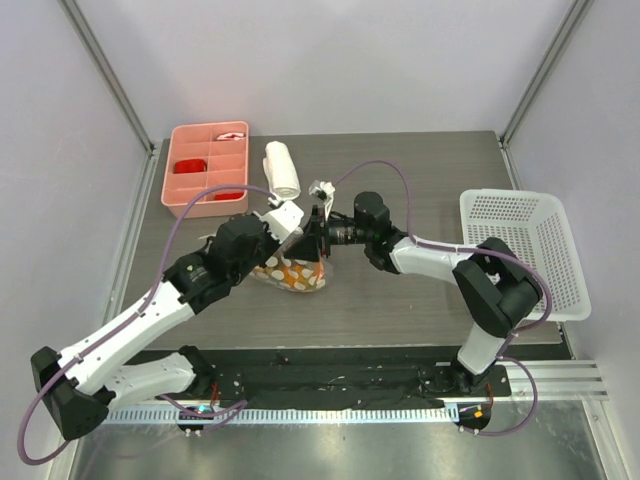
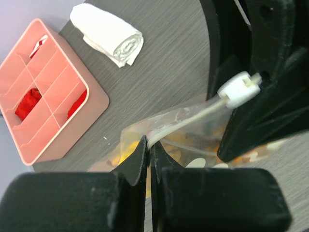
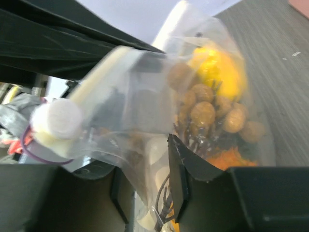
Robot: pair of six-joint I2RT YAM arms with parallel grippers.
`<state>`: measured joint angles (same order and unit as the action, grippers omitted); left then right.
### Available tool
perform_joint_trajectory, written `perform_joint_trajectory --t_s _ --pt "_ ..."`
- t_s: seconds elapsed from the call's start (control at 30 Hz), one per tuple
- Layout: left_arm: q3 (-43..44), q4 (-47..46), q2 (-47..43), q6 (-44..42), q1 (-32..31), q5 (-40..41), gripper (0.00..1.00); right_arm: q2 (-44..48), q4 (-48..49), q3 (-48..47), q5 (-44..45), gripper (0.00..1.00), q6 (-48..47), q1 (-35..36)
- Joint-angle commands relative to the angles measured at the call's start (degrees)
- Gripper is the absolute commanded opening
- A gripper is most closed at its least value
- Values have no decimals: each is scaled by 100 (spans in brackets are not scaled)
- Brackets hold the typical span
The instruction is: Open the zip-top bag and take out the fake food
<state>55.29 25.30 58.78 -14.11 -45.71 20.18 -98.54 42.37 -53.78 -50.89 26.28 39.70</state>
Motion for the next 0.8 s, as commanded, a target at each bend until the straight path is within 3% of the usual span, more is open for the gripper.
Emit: perform_joint_trajectory --t_s 0.0,0.07,0.23,0.5,0.53,0.57,0.63,0.67,0.73,0.77 --pt "210 -34 -359 145 10 -383 0 493 -879 -344 483 44 -958 37" --pt "237 36 -324 154 10 -428 0 634 -766 -283 554 48 -994 29" --pt "246 107 -280 172 19 -472 0 819 -739 -159 581 49 -1055 29" --pt "246 133 -289 216 10 -524 0 1082 -853 -45 563 39 -1222 -59" --pt "237 142 -280 216 10 -542 0 1091 -862 -28 598 36 -1213 -68" --pt "246 159 -280 233 10 -594 0 1092 -879 -36 598 20 -1205 -77" --pt "307 177 -297 294 10 -726 0 1057 -880 -45 581 1 -1205 -94" --pt "351 247 -323 408 19 -831 3 1030 -888 -45 528 1 -1204 -86" --pt "500 265 -359 575 19 -1279 20 995 -871 -45 458 1 -1222 -86" --pt "544 274 -385 619 19 -1472 34 986 -862 -45 423 1 -1222 -86"
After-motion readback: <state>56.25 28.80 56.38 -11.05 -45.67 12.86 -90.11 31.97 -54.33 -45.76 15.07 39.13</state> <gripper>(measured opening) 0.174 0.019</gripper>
